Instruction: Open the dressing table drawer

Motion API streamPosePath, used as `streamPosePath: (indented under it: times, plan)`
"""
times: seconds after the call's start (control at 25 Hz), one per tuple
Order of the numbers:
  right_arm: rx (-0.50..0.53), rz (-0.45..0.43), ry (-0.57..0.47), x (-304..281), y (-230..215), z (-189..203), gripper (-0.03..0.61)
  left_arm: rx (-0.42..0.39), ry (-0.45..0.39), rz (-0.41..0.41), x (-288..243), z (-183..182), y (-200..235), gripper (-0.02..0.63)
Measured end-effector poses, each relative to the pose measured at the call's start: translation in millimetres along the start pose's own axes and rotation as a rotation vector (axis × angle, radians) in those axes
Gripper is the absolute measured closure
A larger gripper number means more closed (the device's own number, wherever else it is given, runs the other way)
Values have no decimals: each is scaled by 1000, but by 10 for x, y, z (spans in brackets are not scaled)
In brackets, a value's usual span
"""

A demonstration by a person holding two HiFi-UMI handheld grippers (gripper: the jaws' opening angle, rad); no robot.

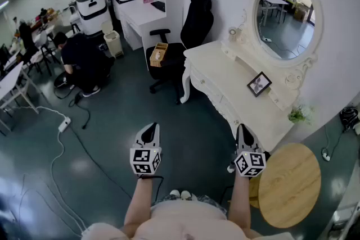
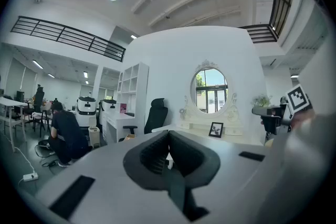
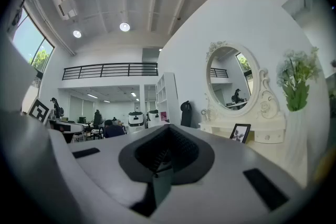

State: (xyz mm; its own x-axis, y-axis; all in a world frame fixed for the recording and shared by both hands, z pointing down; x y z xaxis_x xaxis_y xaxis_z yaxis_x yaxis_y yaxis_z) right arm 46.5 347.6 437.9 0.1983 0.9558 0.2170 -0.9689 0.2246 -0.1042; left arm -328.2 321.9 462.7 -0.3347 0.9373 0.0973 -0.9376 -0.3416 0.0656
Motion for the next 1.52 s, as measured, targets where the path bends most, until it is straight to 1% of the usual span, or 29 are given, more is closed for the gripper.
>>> streamPosePath:
  times: [0.36, 0.56, 0.84, 1.0, 1.08, 1.2, 1.28, 1.32, 1.36, 1.4, 1.52]
  plan:
    - [-5, -17, 6, -55, 26, 35, 565, 3, 12, -3, -14, 35, -16, 586]
    - [-13, -9, 10, -50, -1, 78, 565, 3, 16, -5, -33, 64, -10, 586]
    - [-38, -13, -10, -64, 5, 74, 565, 4, 17, 6, -72, 66, -32, 586]
    - [-34, -10, 2, -56, 12, 107, 563, -3, 32, 18, -85, 113, -48, 586]
    - [-38, -2, 5, -45, 2, 124, 563, 23, 28, 35, -90, 136, -59, 586]
    - [-43, 10, 6, -13, -4, 129, 563, 115, -7, 73, -77, 131, -54, 583]
    - [-46, 19, 6, 5, -18, 130, 563, 135, -5, 105, -80, 125, -51, 579]
    - [-49, 24, 6, 13, -27, 131, 563, 135, 0, 120, -86, 124, -51, 539]
    - [-52, 29, 8, 22, -35, 134, 563, 141, 1, 132, -90, 124, -49, 483]
    - [-55, 32, 10, 30, -40, 139, 563, 156, -4, 140, -91, 122, -41, 445]
    - [-61, 37, 18, 54, -36, 163, 563, 226, -46, 145, -84, 127, -7, 292]
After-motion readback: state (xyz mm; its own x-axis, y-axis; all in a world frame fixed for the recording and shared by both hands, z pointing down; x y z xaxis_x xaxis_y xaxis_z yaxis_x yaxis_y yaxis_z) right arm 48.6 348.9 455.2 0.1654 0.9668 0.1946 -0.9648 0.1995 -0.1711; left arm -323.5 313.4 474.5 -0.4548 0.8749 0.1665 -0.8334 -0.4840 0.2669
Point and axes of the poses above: the fingertips, and each gripper's own axes: x backward along the fingers, y to its left, z out of its underside, the point moved 7 cm from there along x, backward along the fingers, and after that the axes turned 12 degrees about -y, right-handed, at the moved point
